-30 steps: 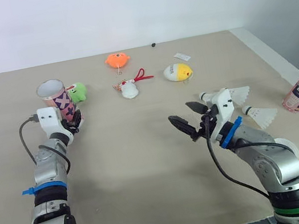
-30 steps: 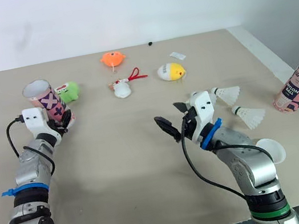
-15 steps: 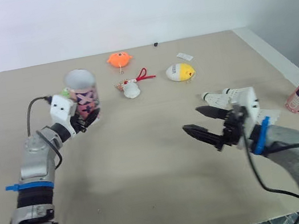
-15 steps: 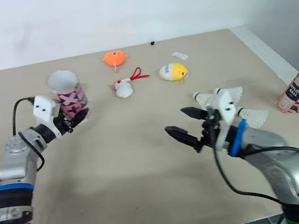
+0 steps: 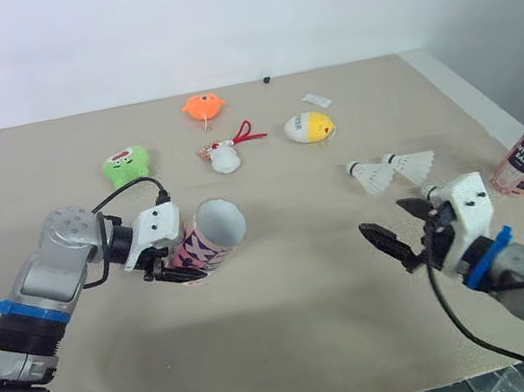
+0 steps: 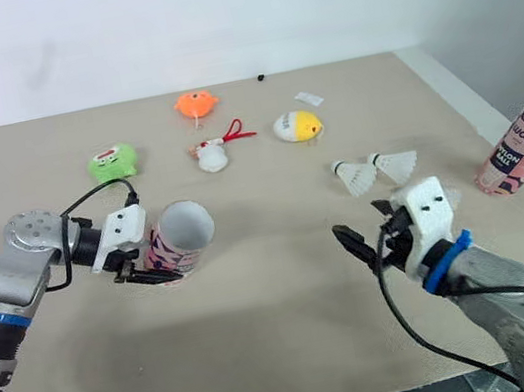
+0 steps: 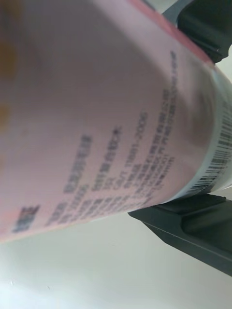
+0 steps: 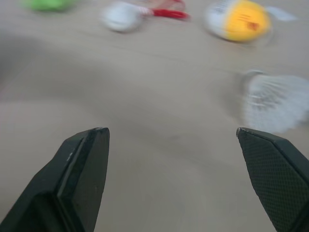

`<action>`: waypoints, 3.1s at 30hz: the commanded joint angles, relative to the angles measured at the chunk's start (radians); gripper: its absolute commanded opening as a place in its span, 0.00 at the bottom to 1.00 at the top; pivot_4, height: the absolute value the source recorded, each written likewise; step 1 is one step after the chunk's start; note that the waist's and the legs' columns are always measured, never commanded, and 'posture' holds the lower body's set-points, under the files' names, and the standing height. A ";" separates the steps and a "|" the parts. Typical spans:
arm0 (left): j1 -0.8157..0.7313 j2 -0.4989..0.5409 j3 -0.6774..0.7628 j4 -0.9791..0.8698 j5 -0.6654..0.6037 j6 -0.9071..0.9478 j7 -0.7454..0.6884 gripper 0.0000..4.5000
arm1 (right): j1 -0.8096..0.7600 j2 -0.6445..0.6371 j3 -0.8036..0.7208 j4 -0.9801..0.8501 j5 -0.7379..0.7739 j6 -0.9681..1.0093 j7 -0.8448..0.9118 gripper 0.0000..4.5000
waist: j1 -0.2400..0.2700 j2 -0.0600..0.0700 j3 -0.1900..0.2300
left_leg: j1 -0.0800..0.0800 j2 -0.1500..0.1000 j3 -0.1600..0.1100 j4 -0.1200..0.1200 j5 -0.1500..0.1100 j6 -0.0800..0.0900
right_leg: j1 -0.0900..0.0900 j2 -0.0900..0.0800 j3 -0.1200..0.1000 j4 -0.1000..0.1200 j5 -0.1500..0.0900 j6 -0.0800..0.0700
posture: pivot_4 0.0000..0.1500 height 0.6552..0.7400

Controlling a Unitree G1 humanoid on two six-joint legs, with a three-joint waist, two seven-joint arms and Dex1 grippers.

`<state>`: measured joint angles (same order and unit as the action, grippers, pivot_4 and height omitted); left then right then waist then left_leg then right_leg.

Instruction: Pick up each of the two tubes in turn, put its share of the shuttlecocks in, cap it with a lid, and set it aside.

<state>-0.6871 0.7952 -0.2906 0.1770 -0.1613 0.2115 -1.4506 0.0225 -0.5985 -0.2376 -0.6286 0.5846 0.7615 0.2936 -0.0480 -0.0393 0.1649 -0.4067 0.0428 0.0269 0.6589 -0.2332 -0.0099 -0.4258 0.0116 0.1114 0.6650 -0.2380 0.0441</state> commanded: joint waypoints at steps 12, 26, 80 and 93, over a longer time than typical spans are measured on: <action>0.076 0.005 -0.006 -0.109 -0.089 0.165 -0.122 0.62 | -0.321 0.075 0.117 0.449 -0.258 -0.112 -0.059 1.00 | 0.004 0.003 -0.001 | -0.001 -0.001 -0.001 -0.001 -0.004 0.005 | 0.000 -0.001 -0.001 0.000 -0.005 -0.002 | 1.00 0.91; 0.126 0.027 -0.004 -0.147 -0.063 0.182 -0.096 0.61 | -0.489 0.141 0.172 0.717 -0.360 -0.241 0.006 0.53 | 0.001 0.004 -0.002 | 0.000 0.000 0.000 0.000 -0.004 0.005 | 0.000 0.000 -0.001 0.001 -0.004 -0.002 | 1.00 0.91; 0.104 -0.043 -0.016 -0.099 -0.067 0.235 -0.098 0.61 | -0.494 -0.173 0.109 0.094 0.061 -0.028 0.745 0.57 | 0.022 0.012 -0.007 | -0.001 0.001 -0.005 0.008 -0.005 0.007 | 0.004 -0.001 -0.006 0.002 -0.005 -0.002 | 1.00 0.91; 0.072 -0.098 -0.054 -0.050 -0.052 0.206 -0.112 0.61 | 0.270 -0.160 -0.523 0.134 -0.066 -0.062 0.620 0.57 | 0.025 0.017 -0.012 | 0.012 -0.009 -0.007 0.012 -0.008 0.010 | 0.020 -0.005 -0.001 0.001 -0.011 0.001 | 1.00 0.91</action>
<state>-0.6204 0.7098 -0.3107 0.1193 -0.2242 0.4191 -1.5576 0.2774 -0.7583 -0.7263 -0.5383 0.5340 0.7277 0.9293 -0.0229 -0.0226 0.1532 -0.3946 0.0328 0.0195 0.6708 -0.2408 0.0006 -0.4054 0.0054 0.1109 0.6661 -0.2489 0.0449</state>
